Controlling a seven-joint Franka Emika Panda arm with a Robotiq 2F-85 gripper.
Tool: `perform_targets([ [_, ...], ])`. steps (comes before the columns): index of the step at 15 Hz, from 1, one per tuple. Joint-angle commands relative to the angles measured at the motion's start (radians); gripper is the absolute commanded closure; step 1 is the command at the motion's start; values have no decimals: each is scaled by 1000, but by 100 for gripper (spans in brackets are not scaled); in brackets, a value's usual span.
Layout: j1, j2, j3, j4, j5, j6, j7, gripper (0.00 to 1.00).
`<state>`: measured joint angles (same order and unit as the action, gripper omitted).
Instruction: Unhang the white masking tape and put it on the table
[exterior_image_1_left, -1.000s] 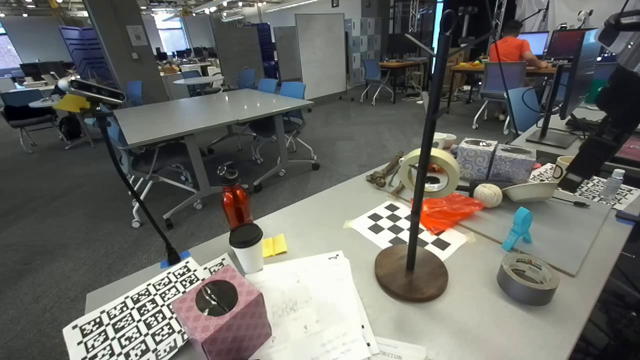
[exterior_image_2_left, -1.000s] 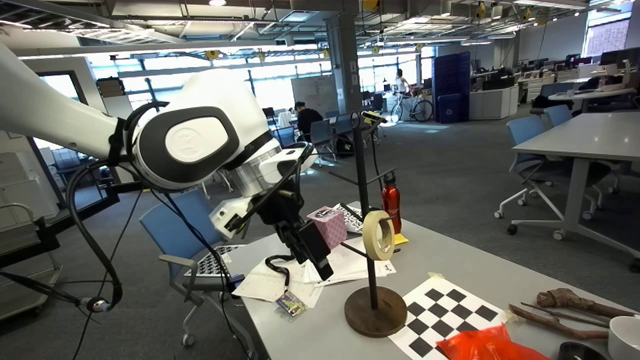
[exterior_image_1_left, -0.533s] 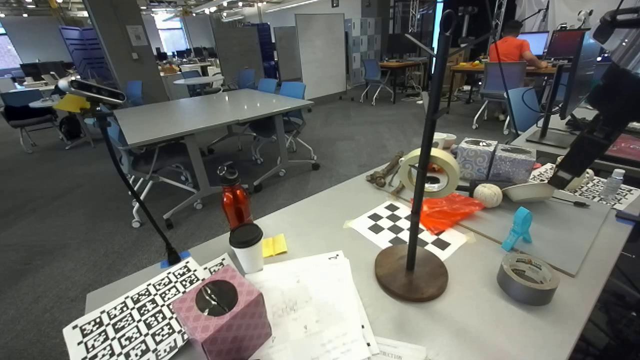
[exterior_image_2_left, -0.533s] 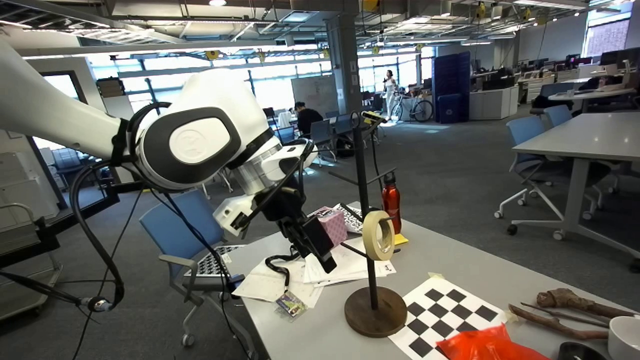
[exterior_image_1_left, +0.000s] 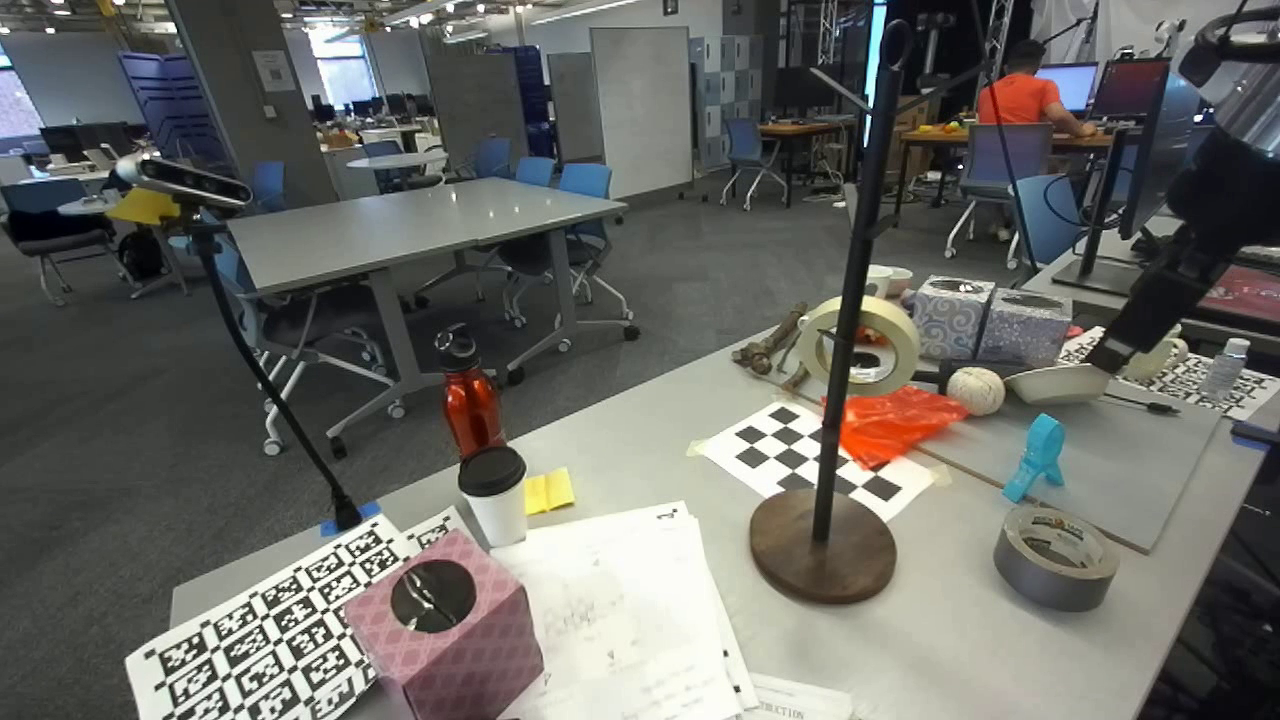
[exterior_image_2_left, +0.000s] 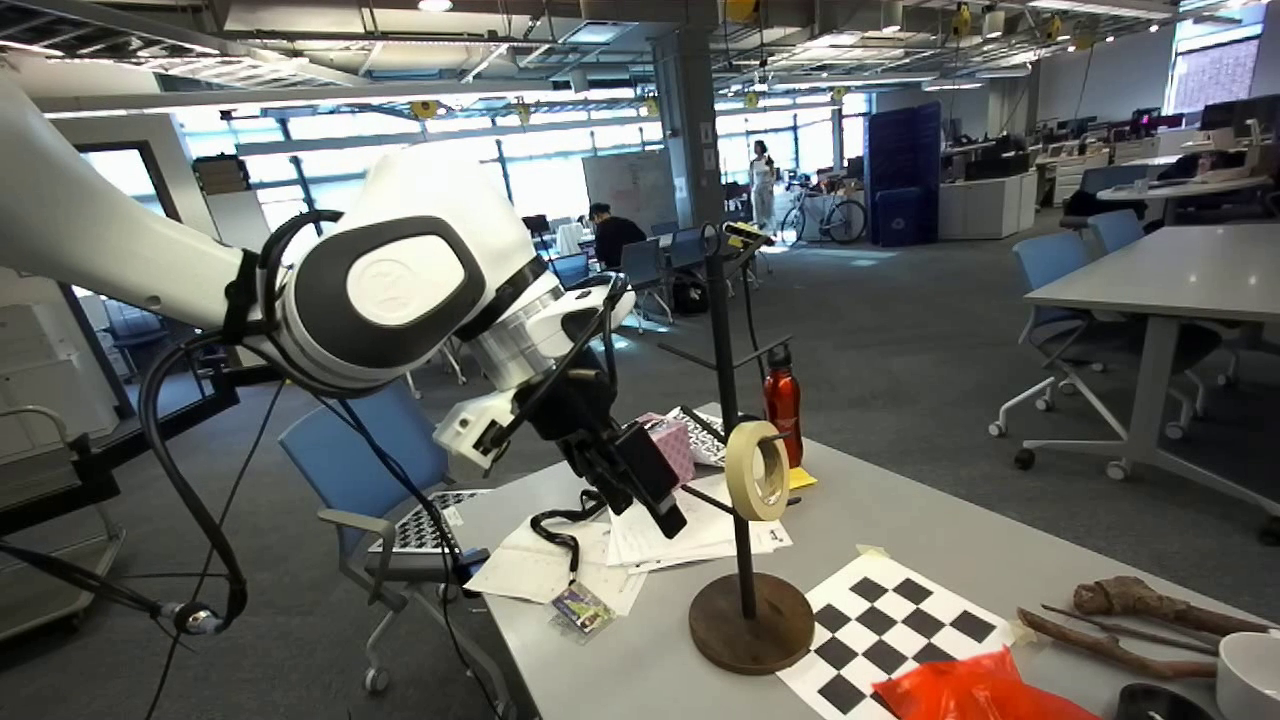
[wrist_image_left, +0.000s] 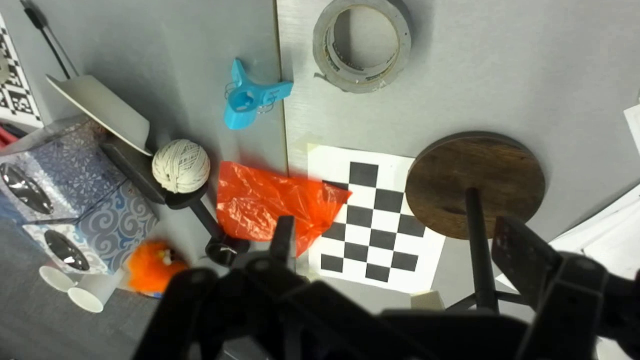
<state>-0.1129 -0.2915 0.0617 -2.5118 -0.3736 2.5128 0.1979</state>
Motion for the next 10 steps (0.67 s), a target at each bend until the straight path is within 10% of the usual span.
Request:
perform_targets([
  [1, -22, 39, 25, 13, -110, 99, 57, 0],
  [10, -7, 60, 12, 10, -111, 182, 56, 0],
])
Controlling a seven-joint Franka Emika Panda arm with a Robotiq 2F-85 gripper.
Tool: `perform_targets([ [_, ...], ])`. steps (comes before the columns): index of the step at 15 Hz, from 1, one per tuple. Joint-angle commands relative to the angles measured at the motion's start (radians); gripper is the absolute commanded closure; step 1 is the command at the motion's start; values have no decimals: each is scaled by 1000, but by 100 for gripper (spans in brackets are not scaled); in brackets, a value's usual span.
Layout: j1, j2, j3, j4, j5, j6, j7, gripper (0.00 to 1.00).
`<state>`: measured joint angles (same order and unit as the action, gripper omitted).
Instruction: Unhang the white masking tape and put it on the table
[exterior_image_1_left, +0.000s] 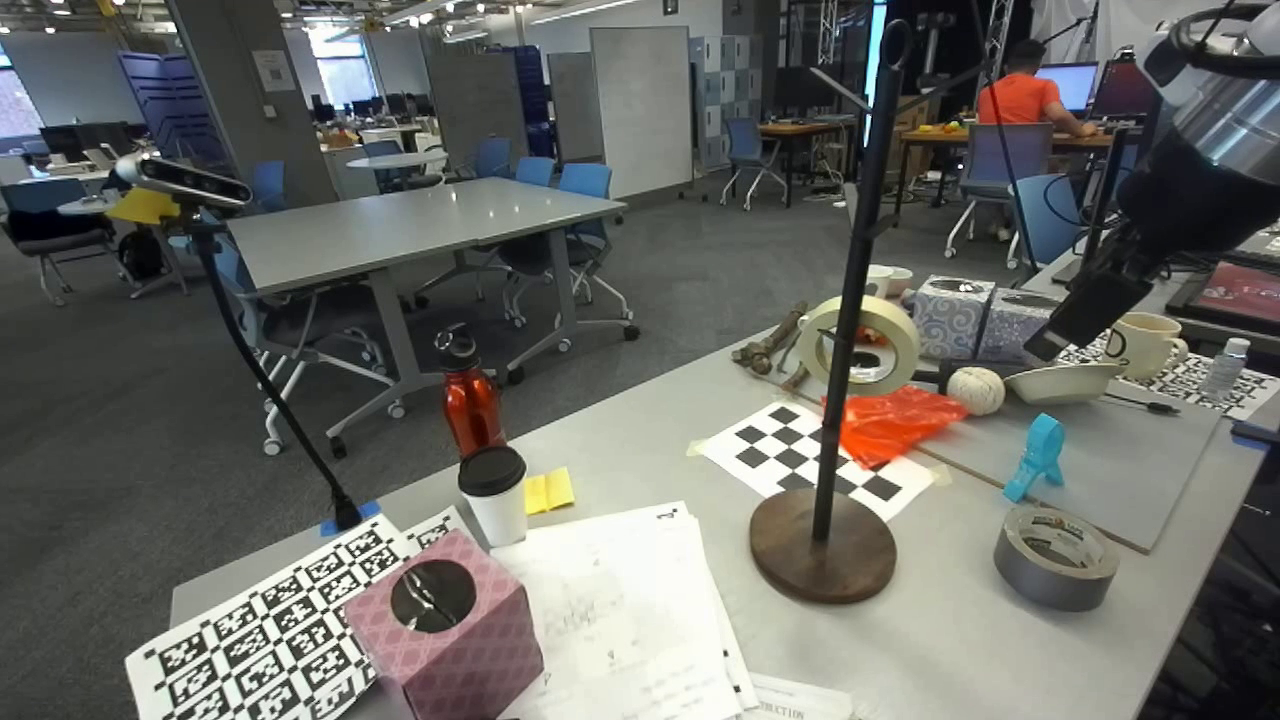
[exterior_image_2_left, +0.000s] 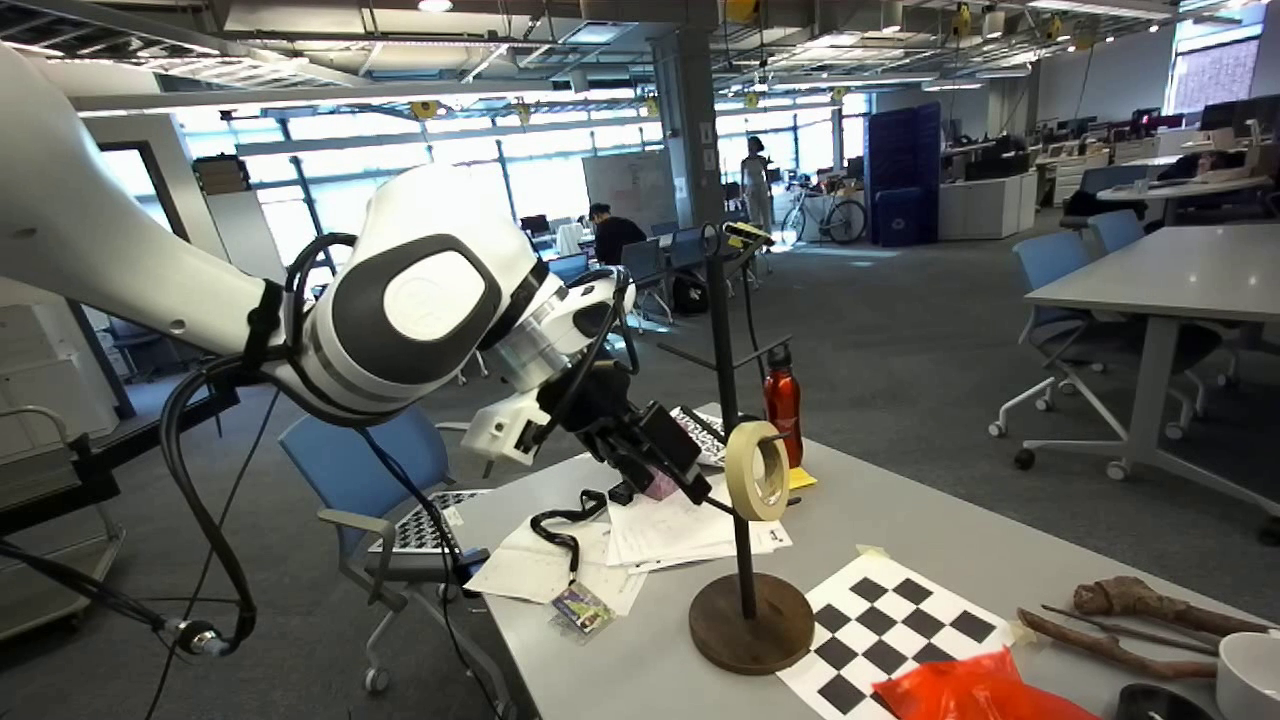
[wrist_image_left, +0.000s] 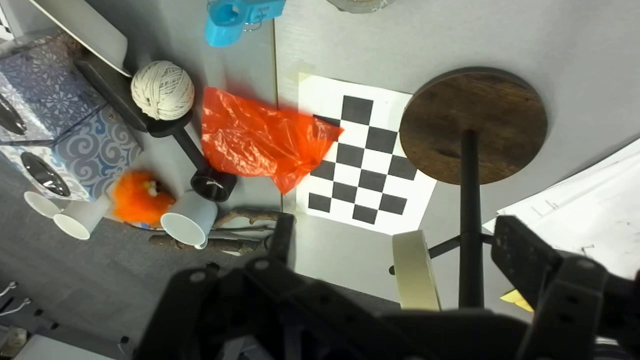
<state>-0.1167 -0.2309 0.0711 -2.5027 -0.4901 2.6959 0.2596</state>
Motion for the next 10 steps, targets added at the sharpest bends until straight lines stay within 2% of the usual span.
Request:
perform_targets([
  [1, -3, 0, 3, 2, 6, -1, -6, 0],
  [6, -6, 32, 5, 12, -8, 38, 2, 0],
  [10, -7, 85, 5, 24, -34, 128, -9, 0],
])
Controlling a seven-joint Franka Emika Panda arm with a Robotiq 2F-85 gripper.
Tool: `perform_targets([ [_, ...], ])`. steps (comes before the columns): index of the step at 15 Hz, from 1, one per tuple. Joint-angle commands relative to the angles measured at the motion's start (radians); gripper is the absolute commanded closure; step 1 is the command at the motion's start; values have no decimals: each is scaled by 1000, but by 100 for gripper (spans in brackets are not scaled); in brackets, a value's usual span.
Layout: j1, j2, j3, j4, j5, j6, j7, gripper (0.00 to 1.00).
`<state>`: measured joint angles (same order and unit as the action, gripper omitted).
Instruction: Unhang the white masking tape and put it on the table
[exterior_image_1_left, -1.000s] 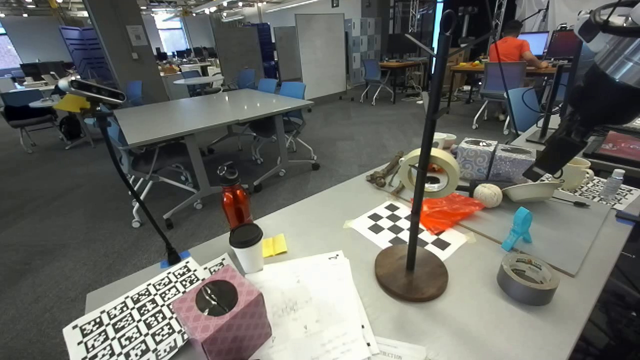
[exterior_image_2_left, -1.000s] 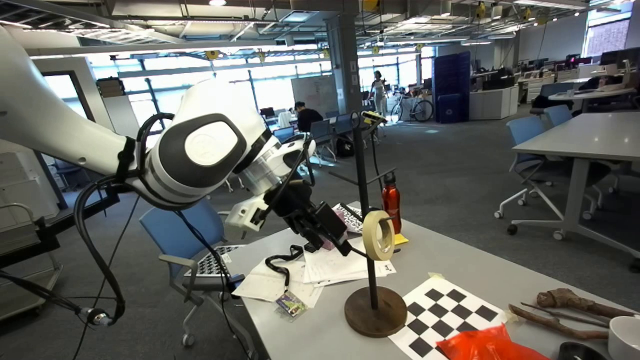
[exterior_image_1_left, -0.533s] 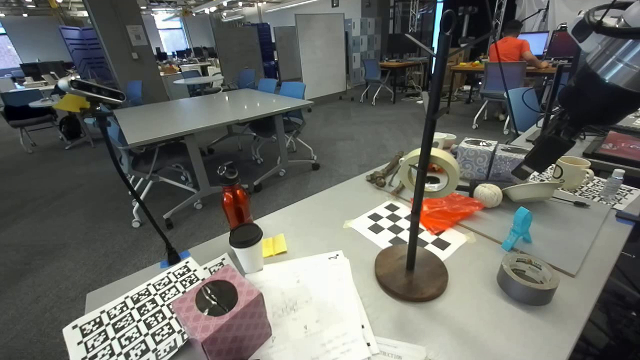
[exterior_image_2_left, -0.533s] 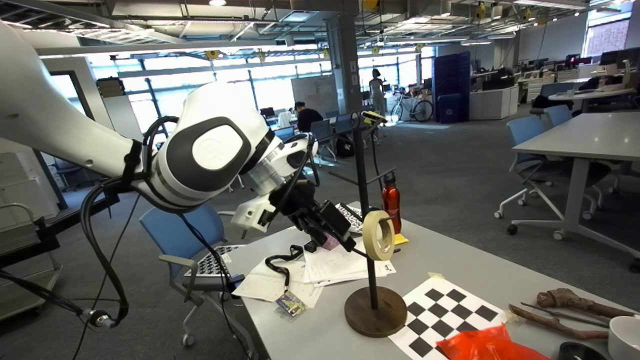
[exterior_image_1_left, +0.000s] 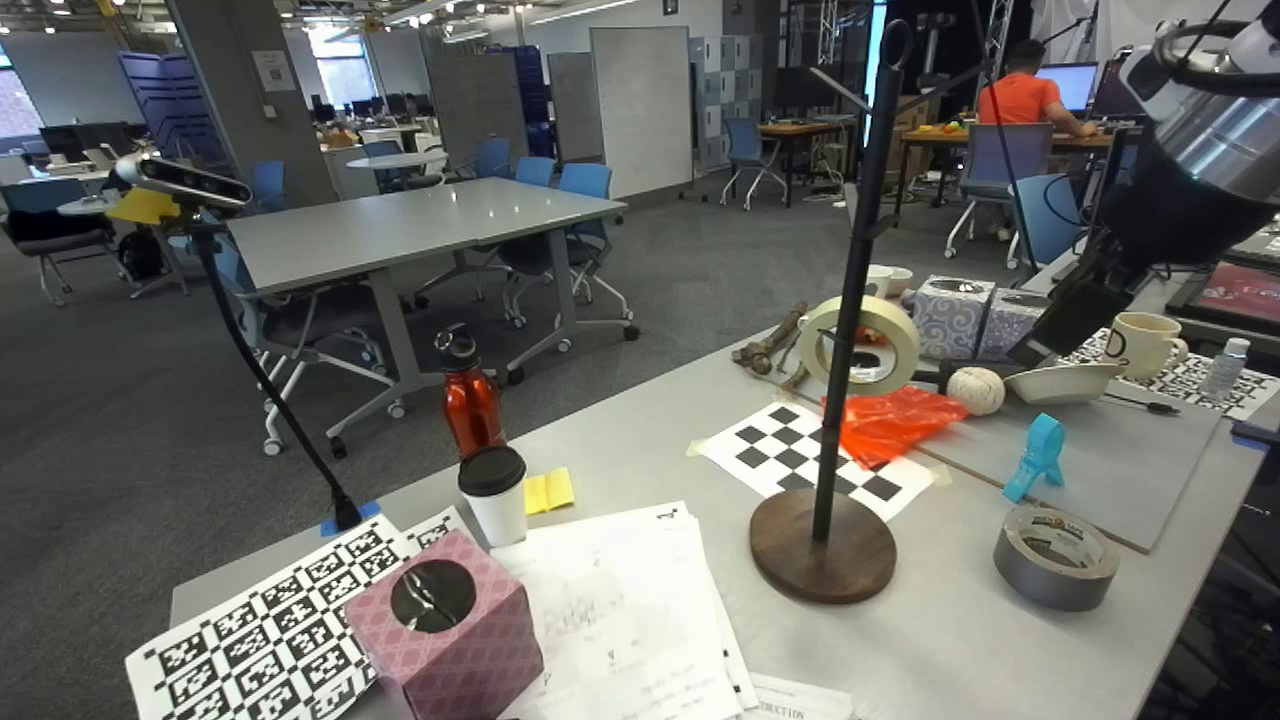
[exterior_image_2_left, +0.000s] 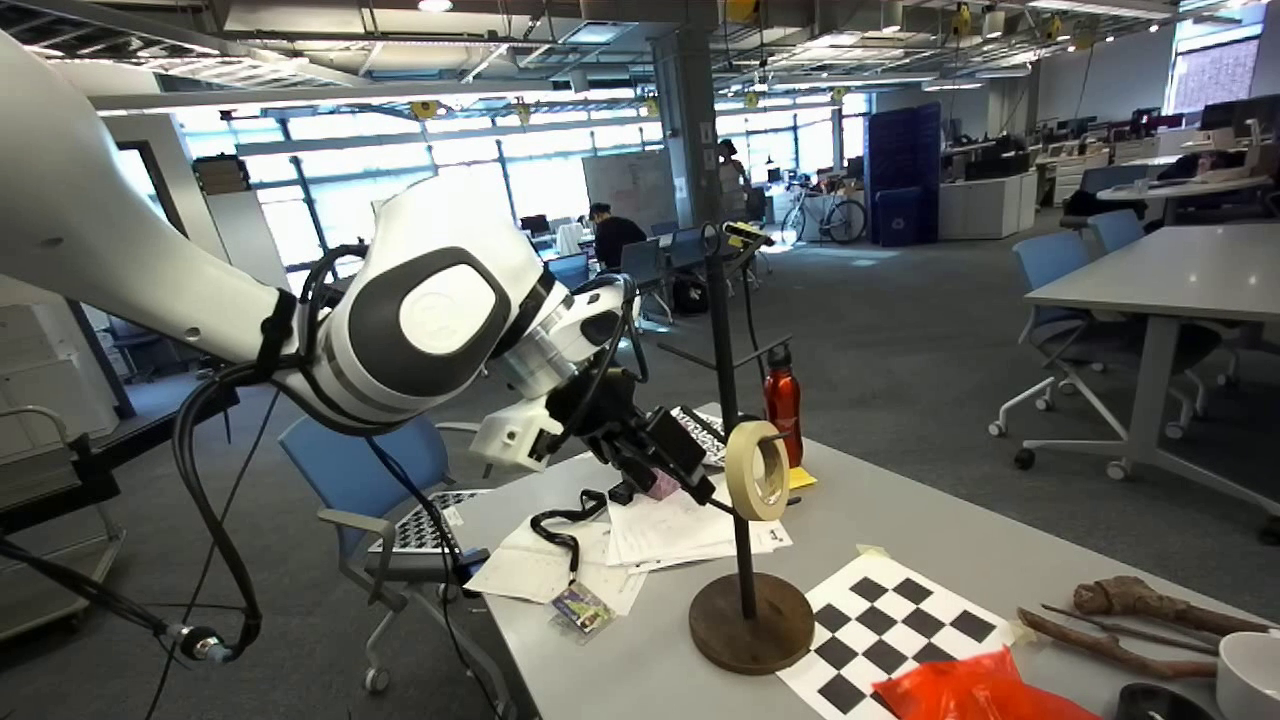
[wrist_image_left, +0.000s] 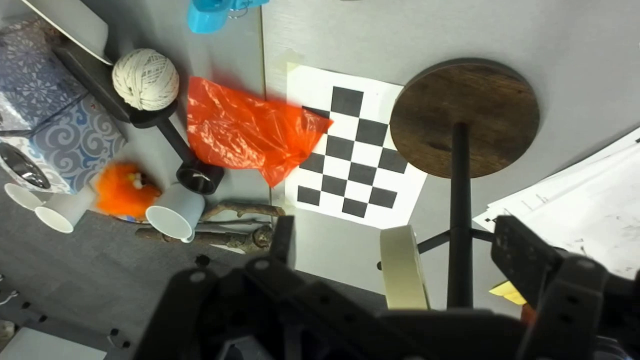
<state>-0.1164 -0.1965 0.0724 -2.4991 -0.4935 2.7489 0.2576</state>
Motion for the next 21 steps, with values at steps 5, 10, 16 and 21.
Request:
perform_targets([
  [5, -9, 127, -14, 51, -27, 195, -48, 0],
  [10, -11, 185, -26, 95, -22, 244, -86, 0],
  [16, -9, 243, -35, 138, -9, 262, -115, 0],
  [21, -8, 279, -30, 165, 5, 271, -136, 0],
])
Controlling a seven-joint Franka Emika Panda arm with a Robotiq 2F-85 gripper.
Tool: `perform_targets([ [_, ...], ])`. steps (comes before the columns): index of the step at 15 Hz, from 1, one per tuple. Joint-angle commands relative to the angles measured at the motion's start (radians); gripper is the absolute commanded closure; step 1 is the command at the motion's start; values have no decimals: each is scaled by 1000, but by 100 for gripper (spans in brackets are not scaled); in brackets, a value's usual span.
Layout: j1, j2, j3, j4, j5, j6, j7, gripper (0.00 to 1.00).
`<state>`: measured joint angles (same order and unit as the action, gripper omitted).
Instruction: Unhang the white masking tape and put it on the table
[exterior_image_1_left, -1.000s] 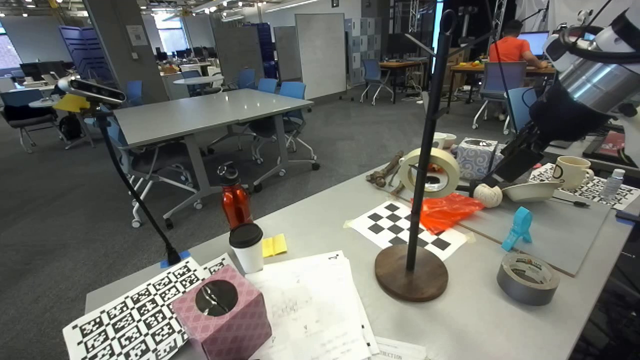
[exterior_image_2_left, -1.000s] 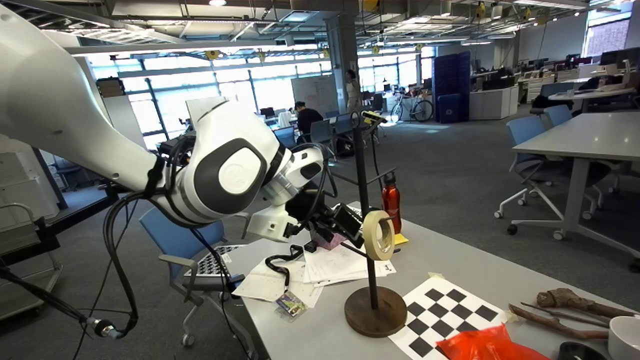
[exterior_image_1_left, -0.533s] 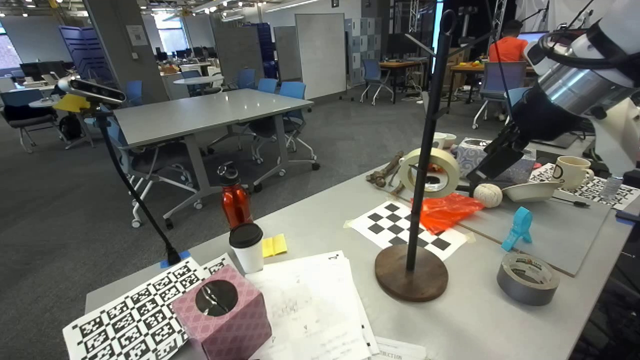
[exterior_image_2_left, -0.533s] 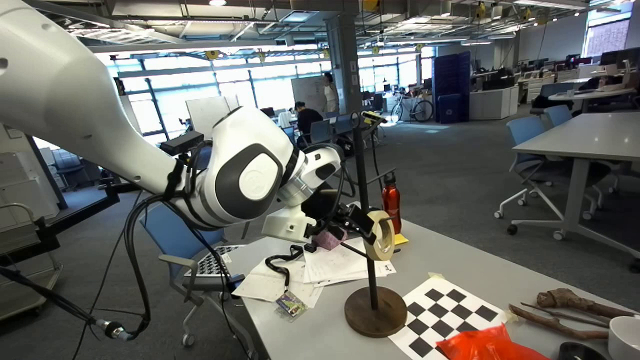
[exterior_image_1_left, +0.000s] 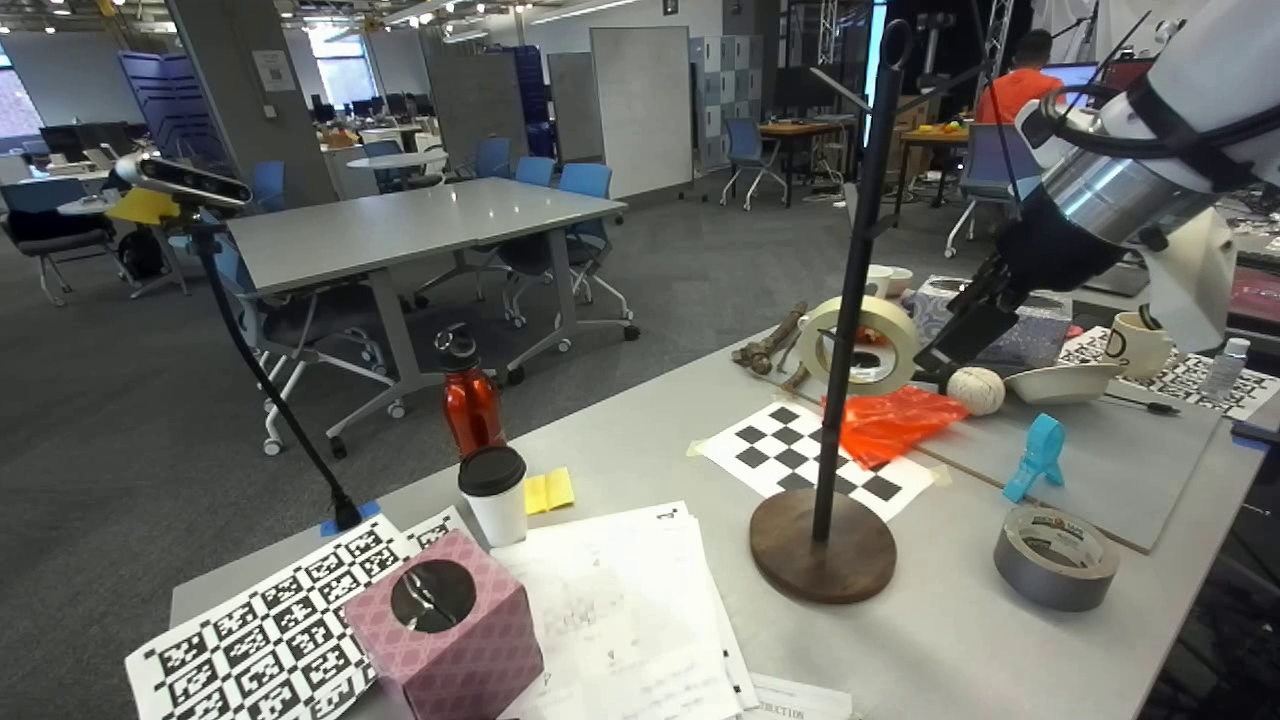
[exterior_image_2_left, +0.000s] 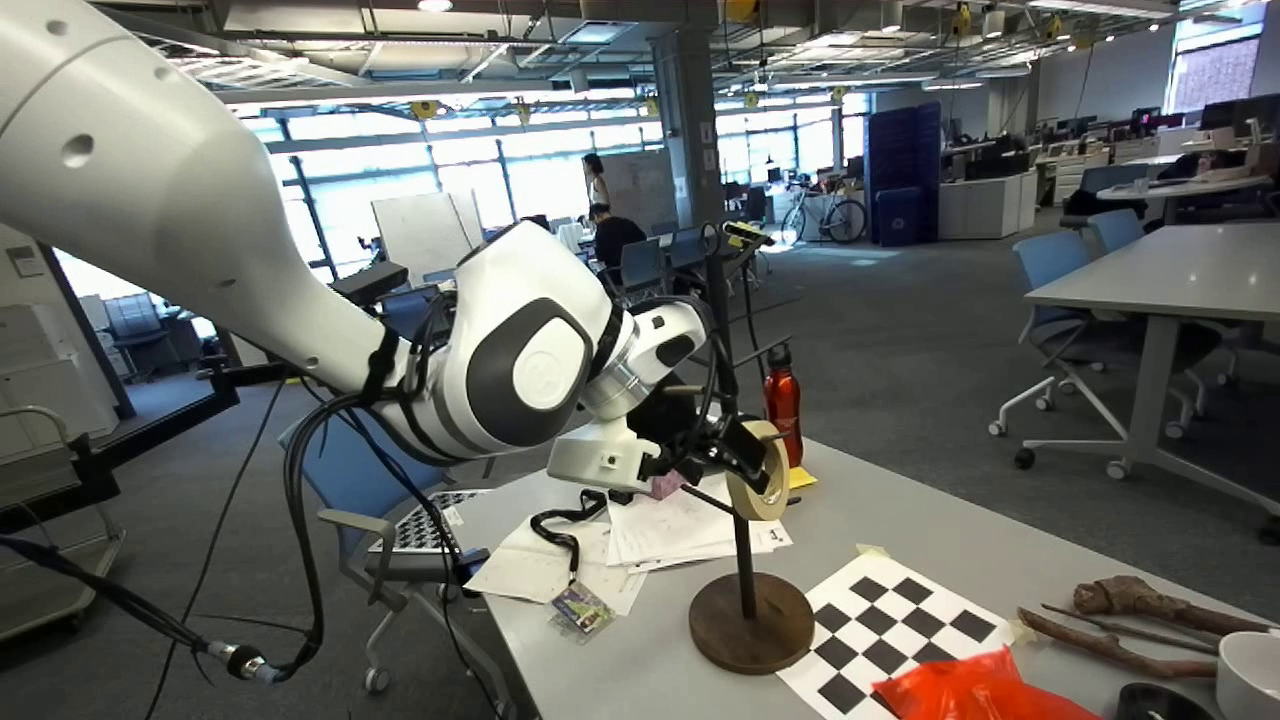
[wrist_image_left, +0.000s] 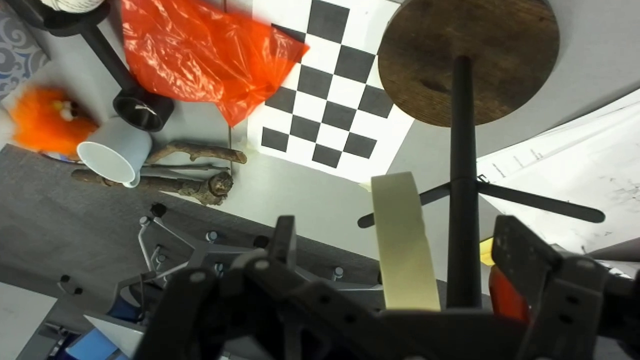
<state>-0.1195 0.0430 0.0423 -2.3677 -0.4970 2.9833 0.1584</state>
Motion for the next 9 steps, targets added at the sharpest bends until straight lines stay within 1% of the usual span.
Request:
perform_targets([
  [1, -6, 46, 0, 39, 9, 38, -37, 4],
  [2, -6, 50, 0, 43, 8, 39, -37, 21],
  [3, -6, 55, 0, 46, 8, 39, -36, 29],
  [4, -7, 58, 1, 48, 8, 39, -38, 31],
  [9, -8, 64, -1, 56, 2, 34, -35, 70],
])
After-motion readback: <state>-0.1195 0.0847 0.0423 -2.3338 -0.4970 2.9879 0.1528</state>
